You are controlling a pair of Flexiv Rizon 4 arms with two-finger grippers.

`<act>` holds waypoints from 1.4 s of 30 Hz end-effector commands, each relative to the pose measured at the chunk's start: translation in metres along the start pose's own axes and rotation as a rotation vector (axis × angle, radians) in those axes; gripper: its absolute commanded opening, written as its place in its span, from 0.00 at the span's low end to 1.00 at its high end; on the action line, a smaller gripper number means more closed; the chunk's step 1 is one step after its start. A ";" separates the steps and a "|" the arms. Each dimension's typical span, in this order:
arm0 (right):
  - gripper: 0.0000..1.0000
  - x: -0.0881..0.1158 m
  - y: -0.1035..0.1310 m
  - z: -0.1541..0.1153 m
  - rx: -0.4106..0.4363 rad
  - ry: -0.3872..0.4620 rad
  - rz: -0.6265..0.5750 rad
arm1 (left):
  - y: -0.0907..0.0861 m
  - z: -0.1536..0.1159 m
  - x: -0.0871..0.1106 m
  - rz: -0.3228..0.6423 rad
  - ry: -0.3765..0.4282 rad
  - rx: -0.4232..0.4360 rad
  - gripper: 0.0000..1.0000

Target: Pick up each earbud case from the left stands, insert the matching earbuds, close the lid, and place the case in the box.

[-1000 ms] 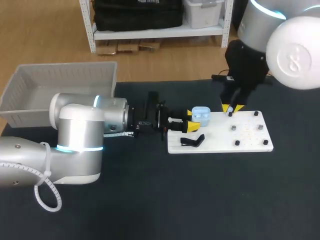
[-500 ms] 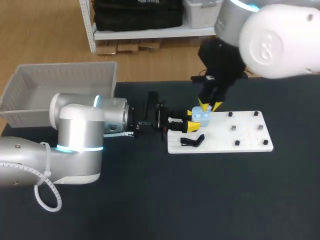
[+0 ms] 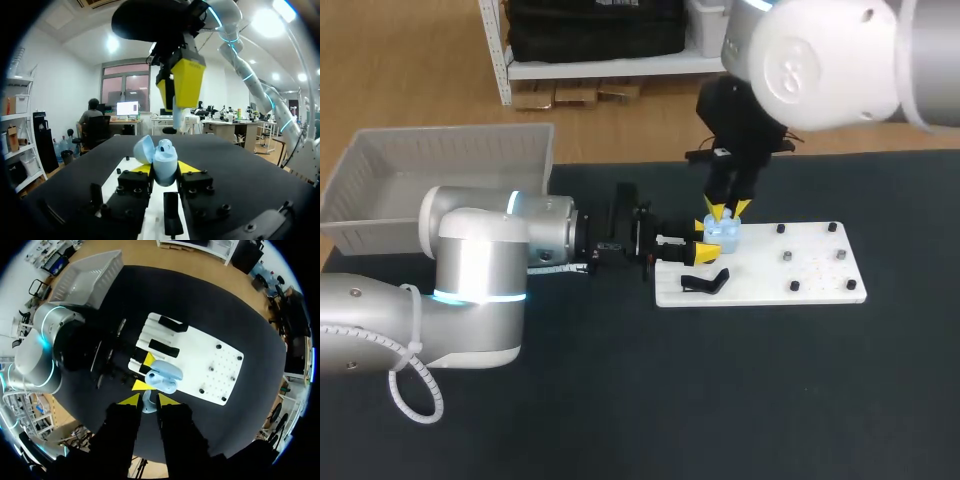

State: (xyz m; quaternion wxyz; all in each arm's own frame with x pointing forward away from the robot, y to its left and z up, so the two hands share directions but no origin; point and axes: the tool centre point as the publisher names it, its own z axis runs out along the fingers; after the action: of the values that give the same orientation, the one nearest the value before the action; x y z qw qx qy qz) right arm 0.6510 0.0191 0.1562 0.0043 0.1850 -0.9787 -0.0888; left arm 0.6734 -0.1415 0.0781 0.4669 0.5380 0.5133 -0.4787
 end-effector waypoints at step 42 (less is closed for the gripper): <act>0.00 -0.006 -0.002 0.022 0.005 -0.066 -0.044 | 0.001 0.000 0.001 0.000 -0.001 0.002 0.00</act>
State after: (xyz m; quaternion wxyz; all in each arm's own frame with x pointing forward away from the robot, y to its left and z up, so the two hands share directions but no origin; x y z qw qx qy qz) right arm 0.6567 0.0238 0.1356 -0.0286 0.2038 -0.9743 -0.0918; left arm 0.6734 -0.1415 0.0781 0.4669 0.5380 0.5133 -0.4787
